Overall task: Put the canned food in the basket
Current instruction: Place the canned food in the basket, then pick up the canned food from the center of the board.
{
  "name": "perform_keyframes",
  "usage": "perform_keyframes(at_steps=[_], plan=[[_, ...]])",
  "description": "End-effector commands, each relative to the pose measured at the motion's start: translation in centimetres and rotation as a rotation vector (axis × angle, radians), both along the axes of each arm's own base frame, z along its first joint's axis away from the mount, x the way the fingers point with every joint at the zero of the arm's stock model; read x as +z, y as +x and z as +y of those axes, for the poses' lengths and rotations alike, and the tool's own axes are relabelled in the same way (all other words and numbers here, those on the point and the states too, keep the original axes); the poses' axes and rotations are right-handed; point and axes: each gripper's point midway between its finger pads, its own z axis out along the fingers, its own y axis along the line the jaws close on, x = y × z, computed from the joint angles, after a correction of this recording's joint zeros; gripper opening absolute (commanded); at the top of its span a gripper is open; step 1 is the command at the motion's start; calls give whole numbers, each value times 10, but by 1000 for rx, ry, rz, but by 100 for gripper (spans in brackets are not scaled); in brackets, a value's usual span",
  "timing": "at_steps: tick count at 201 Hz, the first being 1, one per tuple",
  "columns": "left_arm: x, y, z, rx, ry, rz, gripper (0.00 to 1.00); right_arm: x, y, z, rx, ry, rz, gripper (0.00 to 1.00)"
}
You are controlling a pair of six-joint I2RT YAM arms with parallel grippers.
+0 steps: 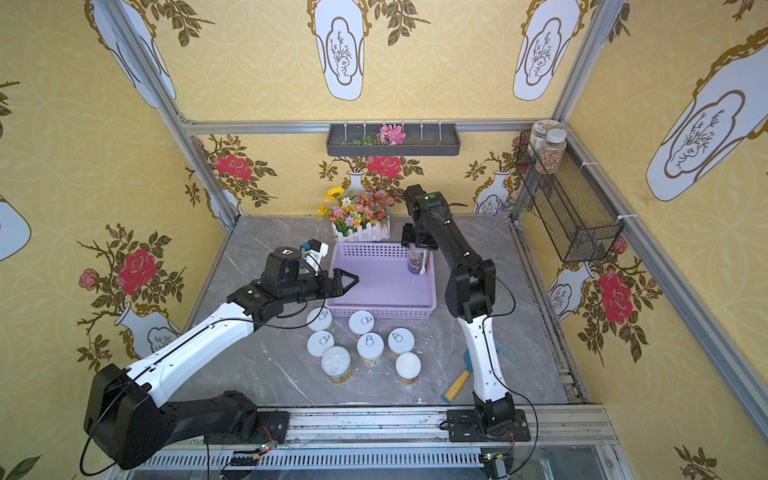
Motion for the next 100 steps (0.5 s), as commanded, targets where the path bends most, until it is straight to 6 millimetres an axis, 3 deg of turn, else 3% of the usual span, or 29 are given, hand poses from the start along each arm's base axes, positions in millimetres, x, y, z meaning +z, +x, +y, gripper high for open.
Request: perform_keyframes(at_steps=[1, 39, 100], plan=[[-10, 0, 5, 22, 32, 20, 100, -12, 1, -3, -11, -12, 20, 81], [-19, 0, 20, 81, 97, 31, 100, 2, 3, 1, -2, 21, -8, 100], [-25, -7, 42, 185, 317, 1, 100, 60, -14, 9, 68, 49, -126, 97]])
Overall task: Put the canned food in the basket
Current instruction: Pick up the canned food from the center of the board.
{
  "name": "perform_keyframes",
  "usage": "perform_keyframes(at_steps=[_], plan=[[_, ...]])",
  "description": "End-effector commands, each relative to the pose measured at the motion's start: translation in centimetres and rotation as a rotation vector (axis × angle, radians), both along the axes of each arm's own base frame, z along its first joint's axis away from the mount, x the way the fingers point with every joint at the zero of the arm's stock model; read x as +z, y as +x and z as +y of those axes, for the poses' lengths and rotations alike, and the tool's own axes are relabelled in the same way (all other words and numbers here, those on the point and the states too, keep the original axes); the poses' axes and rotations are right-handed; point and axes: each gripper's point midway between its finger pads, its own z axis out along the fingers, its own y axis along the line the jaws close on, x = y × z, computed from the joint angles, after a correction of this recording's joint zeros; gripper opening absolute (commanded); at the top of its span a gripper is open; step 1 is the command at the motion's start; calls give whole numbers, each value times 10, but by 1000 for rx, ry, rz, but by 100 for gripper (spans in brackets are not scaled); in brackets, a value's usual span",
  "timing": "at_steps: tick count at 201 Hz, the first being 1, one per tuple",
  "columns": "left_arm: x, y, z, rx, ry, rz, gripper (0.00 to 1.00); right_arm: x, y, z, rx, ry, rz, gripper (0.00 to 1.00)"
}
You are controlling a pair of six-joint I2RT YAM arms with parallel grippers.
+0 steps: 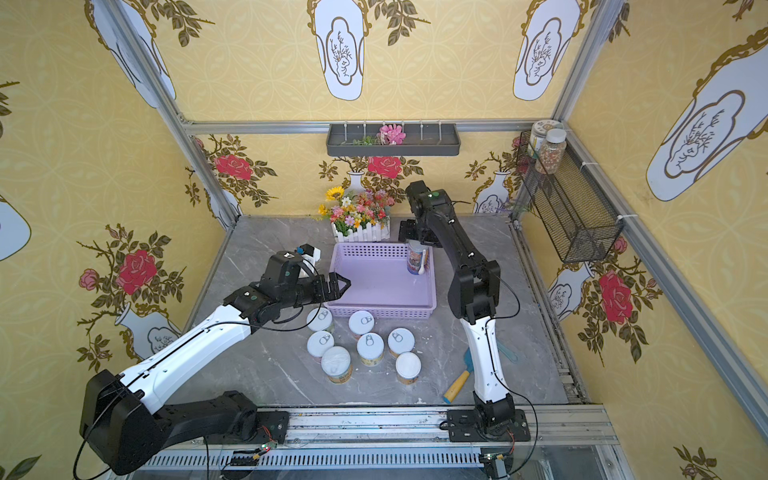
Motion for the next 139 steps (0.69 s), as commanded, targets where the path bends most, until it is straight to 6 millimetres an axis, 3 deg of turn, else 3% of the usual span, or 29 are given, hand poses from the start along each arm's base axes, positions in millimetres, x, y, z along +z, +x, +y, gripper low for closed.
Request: perform_keyframes(at_steps=[1, 25, 63, 97, 139], plan=[[-7, -4, 15, 48, 149, -19, 100, 23, -9, 7, 46, 6, -60, 97], [-6, -16, 5, 13, 188, -33, 100, 50, -29, 15, 90, -15, -132, 97], [-1, -43, -8, -35, 199, -58, 100, 69, -79, 31, 157, -50, -186, 97], [-11, -65, 2, 10, 201, 2, 100, 65, -125, 41, 156, -3, -188, 97], [-18, -101, 2, 23, -17, 112, 100, 51, -178, 67, 216, 42, -168, 97]])
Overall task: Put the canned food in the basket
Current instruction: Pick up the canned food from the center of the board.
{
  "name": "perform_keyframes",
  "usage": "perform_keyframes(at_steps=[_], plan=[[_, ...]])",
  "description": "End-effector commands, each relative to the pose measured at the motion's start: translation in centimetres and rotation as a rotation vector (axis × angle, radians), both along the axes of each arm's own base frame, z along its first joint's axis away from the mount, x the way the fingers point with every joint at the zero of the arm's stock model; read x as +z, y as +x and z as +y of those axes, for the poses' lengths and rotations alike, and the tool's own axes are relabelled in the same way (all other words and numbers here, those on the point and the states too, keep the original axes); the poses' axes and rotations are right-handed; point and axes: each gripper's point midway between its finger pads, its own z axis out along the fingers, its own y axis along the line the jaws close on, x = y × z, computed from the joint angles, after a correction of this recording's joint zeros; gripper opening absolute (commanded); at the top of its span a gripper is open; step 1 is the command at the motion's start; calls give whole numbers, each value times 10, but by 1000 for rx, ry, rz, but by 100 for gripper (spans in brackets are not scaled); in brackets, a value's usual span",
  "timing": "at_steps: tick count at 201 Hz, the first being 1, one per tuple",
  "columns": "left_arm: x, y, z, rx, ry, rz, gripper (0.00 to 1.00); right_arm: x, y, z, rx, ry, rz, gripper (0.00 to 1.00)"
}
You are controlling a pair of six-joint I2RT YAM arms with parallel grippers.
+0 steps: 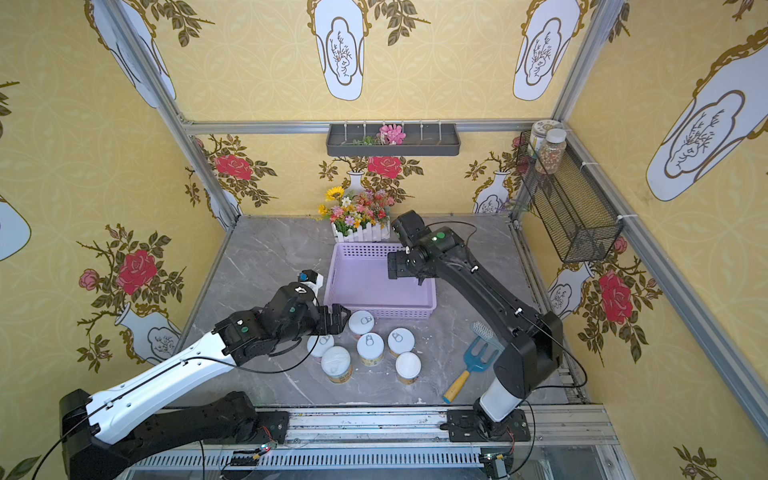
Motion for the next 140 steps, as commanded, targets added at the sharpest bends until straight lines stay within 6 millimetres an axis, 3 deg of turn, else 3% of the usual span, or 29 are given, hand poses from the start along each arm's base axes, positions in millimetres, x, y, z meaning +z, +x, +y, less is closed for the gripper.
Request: perform_keyframes(at_steps=[1, 41, 80, 140], plan=[[-6, -17, -1, 43, -132, 91, 100, 0, -15, 19, 10, 47, -28, 97], [-5, -32, 23, 134, -244, 102, 100, -19, -68, 65, 189, -11, -25, 97], [-2, -21, 42, 176, -336, 150, 100, -41, -112, 113, 369, 29, 3, 97], [10, -11, 53, 153, -535, 204, 100, -64, -158, 152, 507, 37, 82, 97]])
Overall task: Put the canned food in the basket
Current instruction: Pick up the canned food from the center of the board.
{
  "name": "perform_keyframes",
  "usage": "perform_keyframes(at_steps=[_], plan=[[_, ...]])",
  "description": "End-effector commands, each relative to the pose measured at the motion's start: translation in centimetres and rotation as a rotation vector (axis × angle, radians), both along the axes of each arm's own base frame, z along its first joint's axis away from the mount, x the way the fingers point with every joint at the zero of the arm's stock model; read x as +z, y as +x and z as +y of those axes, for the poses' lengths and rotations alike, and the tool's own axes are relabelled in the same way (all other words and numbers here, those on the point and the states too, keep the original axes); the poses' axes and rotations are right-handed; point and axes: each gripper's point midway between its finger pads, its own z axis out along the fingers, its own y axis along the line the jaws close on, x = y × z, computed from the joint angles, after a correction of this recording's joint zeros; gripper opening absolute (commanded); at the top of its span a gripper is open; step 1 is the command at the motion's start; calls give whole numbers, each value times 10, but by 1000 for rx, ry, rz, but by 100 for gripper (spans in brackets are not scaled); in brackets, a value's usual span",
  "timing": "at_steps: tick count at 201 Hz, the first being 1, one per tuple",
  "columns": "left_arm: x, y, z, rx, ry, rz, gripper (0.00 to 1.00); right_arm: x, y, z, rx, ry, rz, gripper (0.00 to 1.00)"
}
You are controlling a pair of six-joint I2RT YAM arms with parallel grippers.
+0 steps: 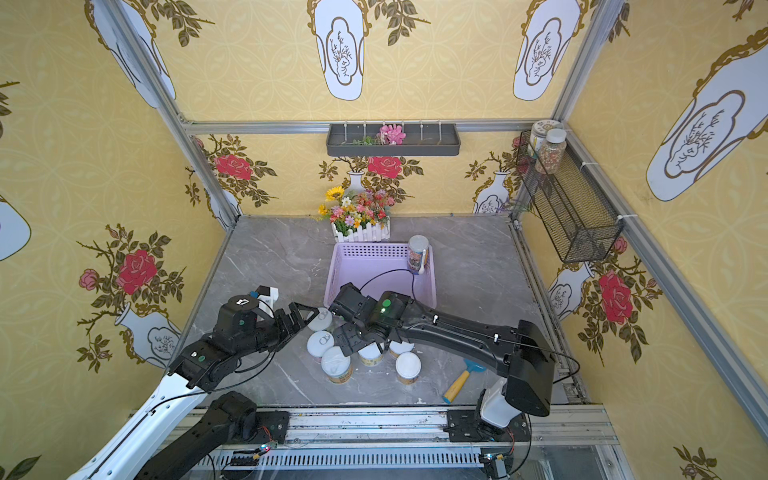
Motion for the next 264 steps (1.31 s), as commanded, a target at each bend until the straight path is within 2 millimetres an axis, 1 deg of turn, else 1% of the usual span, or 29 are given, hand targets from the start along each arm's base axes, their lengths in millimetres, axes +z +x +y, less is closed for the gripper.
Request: perform_keyframes(at_steps=[1, 14, 29, 51, 91, 106, 136, 180, 200, 230, 264], plan=[[12, -8, -13, -103, -118, -7, 100, -6, -10, 14, 23, 22, 27, 97], [7, -10, -7, -90, -131, 27, 100, -10, -15, 16, 28, 14, 38, 97], [0, -12, 4, -47, -107, 78, 100, -11, -20, 21, 37, 20, 40, 97], [-8, -13, 24, 25, -16, 122, 100, -15, -28, 30, 60, 24, 36, 97], [-2, -20, 67, 164, 213, 157, 100, -32, -39, 44, 76, 15, 50, 97], [3, -25, 75, 156, 278, 149, 100, -37, -40, 47, 71, 10, 57, 97], [18, -36, 77, 132, 290, 101, 100, -40, -40, 52, 67, 15, 65, 97], [38, -67, 71, 24, 274, 58, 100, -47, -40, 57, 56, 36, 93, 97], [45, -76, 71, -26, 304, 35, 100, -50, -39, 60, 53, 30, 102, 97], [55, -77, 72, -53, 336, -1, 100, -55, -36, 62, 52, 11, 110, 97], [51, -73, 74, -49, 350, 7, 100, -59, -34, 61, 50, -28, 111, 98]])
